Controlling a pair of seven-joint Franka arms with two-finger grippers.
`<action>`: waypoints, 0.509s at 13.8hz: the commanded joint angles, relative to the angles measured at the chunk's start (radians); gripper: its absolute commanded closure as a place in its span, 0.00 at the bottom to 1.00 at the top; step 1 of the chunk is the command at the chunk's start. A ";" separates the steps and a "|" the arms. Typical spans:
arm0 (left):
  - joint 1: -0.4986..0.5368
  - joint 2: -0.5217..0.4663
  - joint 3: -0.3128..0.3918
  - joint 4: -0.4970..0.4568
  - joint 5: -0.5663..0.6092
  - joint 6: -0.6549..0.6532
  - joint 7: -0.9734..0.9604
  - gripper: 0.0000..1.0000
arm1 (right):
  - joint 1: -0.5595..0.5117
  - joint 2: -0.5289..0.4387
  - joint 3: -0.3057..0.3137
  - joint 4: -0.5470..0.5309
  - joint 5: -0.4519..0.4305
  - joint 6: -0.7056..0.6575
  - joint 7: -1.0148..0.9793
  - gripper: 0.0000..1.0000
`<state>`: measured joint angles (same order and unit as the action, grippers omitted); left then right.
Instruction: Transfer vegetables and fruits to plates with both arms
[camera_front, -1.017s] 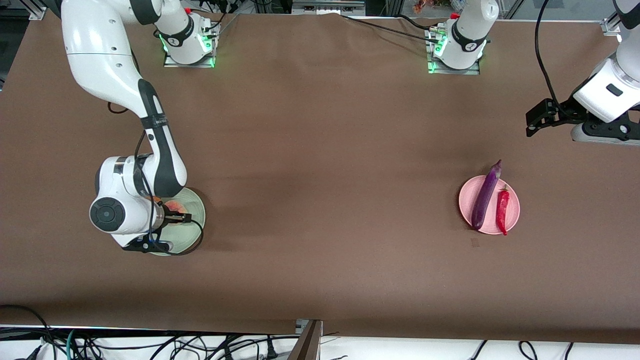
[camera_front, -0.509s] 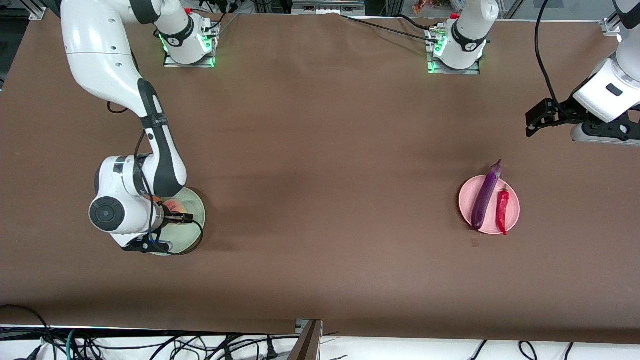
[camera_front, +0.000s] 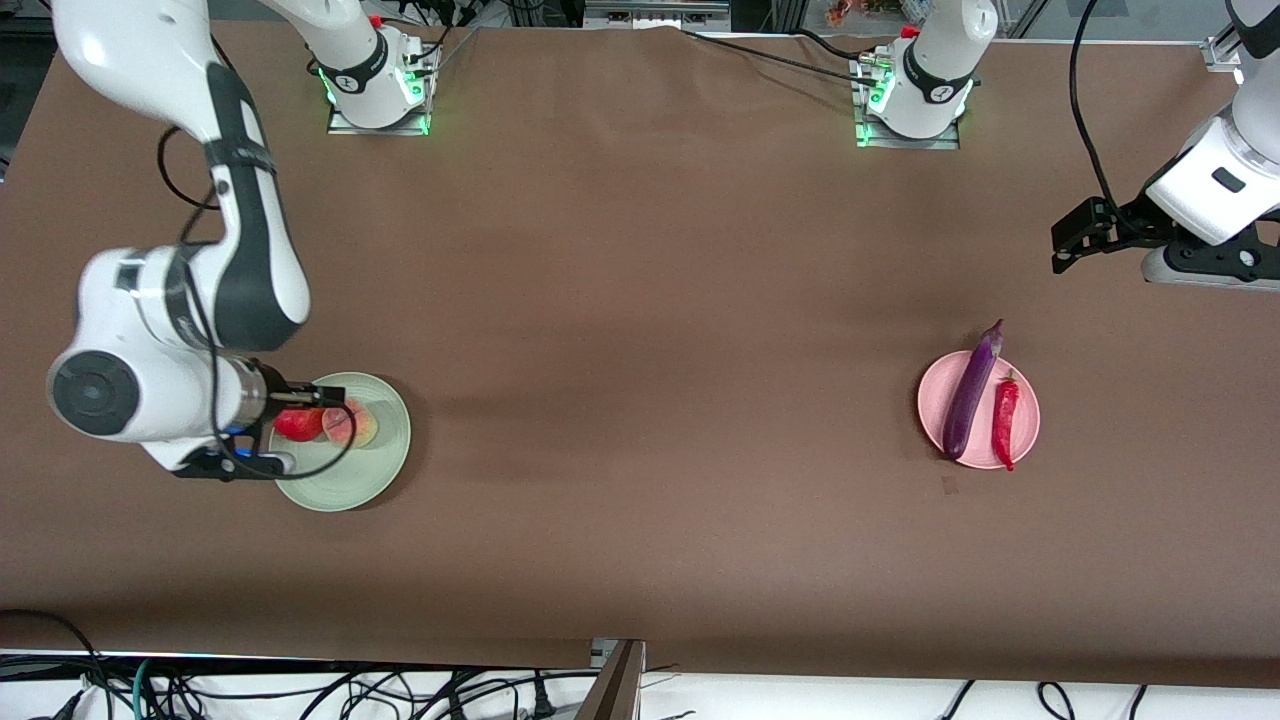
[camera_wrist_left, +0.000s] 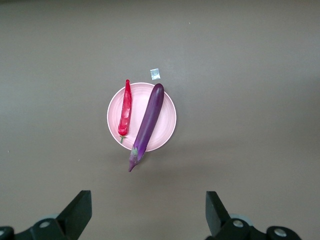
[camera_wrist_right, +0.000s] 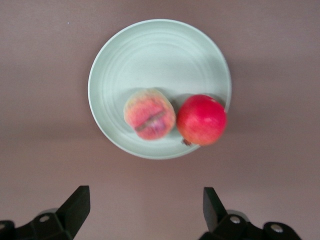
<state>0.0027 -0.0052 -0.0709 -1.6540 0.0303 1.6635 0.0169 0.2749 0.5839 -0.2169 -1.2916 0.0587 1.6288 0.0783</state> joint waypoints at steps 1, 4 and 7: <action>-0.006 -0.012 0.002 -0.010 0.016 0.007 -0.002 0.00 | -0.038 -0.119 0.014 -0.026 -0.051 -0.082 -0.040 0.00; -0.007 -0.012 0.002 -0.010 0.016 0.007 -0.003 0.00 | -0.110 -0.257 0.072 -0.060 -0.074 -0.173 -0.080 0.00; -0.007 -0.012 0.002 -0.010 0.016 0.007 -0.003 0.00 | -0.154 -0.393 0.131 -0.129 -0.128 -0.230 -0.080 0.00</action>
<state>0.0026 -0.0052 -0.0709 -1.6544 0.0303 1.6635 0.0169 0.1495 0.3038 -0.1331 -1.3219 -0.0381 1.4166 0.0059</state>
